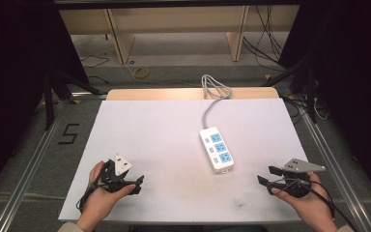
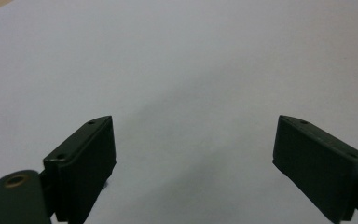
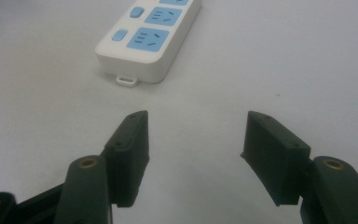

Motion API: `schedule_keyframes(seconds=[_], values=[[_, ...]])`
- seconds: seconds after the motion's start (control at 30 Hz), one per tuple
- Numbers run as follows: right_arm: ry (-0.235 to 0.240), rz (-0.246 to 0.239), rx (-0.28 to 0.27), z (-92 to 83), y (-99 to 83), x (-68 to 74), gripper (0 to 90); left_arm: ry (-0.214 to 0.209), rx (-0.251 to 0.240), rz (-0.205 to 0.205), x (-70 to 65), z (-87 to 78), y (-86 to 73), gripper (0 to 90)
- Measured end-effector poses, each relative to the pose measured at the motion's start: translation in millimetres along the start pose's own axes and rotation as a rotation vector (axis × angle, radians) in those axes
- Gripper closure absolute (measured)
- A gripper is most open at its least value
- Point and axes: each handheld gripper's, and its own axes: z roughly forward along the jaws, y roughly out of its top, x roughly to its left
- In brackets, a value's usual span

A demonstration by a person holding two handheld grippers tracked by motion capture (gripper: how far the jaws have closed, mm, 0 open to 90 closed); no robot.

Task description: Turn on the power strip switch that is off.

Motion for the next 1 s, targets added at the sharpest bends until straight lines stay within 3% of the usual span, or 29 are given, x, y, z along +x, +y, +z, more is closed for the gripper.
schedule_keyframes(seconds=[0.13, 0.17, 0.2, 0.23, 0.3, 0.37, 0.43, 0.47, 1.0], values=[[0.004, -0.002, 0.005, -0.4, 2.4, 2.5, 47.3, -0.001, 0.001, -0.007, -0.9, 0.1, -0.2, 12.6], [0.014, -0.005, 0.019, 0.0, 3.6, 4.0, 54.5, 0.004, 0.002, -0.014, -0.9, 0.1, -0.3, 12.3], [0.014, -0.005, 0.019, 0.0, 3.6, 4.0, 54.5, 0.007, 0.002, -0.014, -0.4, 0.2, -0.3, 12.3], [0.01, -0.009, 0.036, 0.7, 4.5, 5.4, 61.6, 0.007, 0.002, -0.017, 0.0, 0.3, -0.4, 12.3], [0.013, -0.015, 0.044, 1.0, 5.0, 5.8, 65.7, 0.004, 0.002, -0.023, 0.3, 0.7, -0.4, 12.3], [-0.003, -0.032, 0.035, 1.0, 7.9, 6.8, 78.8, 0.004, 0.003, -0.024, 0.0, 1.2, -0.3, 12.3], [-0.006, -0.031, 0.035, 0.8, 9.2, 6.9, 82.2, 0.002, 0.003, -0.02, -0.4, 1.3, 0.1, 12.3], [-0.013, -0.037, 0.034, 1.0, 11.8, 7.3, 88.3, 0.0, 0.003, -0.02, -0.8, 1.4, 0.3, 12.3], [0.0, -0.029, 0.052, 8.8, 24.2, 8.8, 90.0, -0.007, 0.0, -0.017, -2.4, 2.1, 0.6, 12.5]])
